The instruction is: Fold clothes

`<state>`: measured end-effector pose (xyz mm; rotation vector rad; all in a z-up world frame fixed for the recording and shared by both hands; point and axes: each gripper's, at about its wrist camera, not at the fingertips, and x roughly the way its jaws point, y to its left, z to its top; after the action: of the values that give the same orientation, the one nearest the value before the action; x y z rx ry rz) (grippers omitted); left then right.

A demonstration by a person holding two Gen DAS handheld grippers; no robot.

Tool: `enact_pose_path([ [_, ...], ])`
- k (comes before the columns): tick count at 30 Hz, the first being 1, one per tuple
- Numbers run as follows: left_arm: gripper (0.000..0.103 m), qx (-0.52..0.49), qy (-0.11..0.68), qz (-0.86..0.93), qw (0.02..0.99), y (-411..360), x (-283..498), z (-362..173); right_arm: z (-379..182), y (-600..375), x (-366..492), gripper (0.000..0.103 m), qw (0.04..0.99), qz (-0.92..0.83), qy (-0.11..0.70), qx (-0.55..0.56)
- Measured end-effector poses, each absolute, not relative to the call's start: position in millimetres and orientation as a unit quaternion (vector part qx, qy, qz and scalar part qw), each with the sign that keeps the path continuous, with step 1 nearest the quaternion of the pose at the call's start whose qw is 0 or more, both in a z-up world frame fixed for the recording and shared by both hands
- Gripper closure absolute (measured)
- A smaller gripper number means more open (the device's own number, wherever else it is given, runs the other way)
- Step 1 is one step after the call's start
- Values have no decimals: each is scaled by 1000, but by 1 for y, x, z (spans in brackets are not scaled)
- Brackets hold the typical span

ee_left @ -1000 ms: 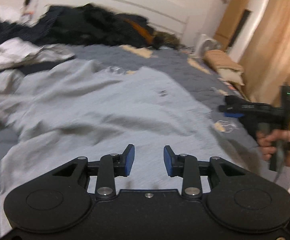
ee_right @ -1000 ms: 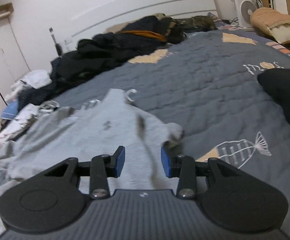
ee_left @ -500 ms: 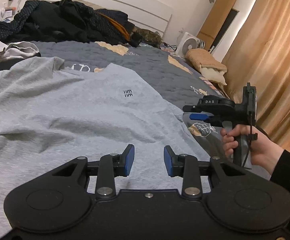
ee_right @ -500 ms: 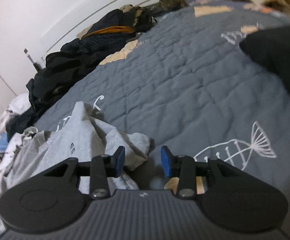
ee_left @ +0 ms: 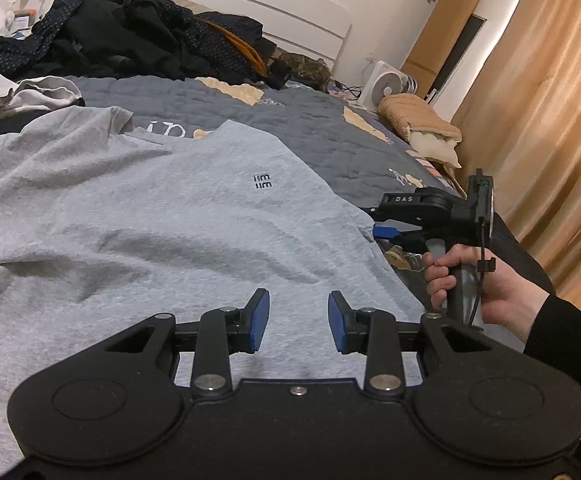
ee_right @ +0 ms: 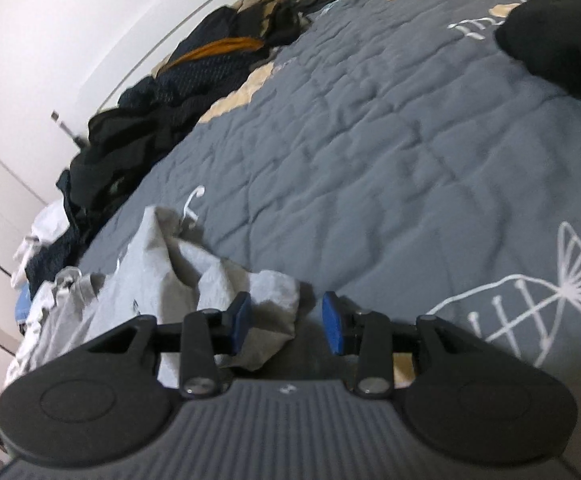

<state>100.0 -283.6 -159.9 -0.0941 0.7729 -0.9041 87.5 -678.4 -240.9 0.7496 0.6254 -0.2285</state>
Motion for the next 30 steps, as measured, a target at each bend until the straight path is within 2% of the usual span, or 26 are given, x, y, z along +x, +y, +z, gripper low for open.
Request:
enact_pose_path([
  [2,70,-42,365,-425,827,-284,100,-160,-242,-676,92,66,879,-108,301,353],
  [4,70,-40,366,-426,827,-284,99,-160,-243,-673,96,75,883,-106,304,342],
  [6,70,-39,368,-424,827,-284,100,-161,-243,-670,100,96,885,-106,308,332],
  [9,70,-40,371,-420,827,-284,102,-162,-236,-673,97,100,885,-108,297,342],
  [14,70,-40,372,-420,827,-284,102,-162,-190,-682,78,100,914,-136,216,316],
  [20,70,-38,370,-421,827,-283,101,-161,-148,-683,57,100,950,-206,139,188],
  [22,70,-36,372,-420,827,-283,101,-161,-155,-684,62,100,950,-211,159,167],
  [28,70,-30,376,-419,826,-283,102,-163,-196,-719,77,95,884,-262,311,230],
  [30,70,-31,377,-420,825,-283,103,-163,-195,-730,69,91,879,-257,299,269],
])
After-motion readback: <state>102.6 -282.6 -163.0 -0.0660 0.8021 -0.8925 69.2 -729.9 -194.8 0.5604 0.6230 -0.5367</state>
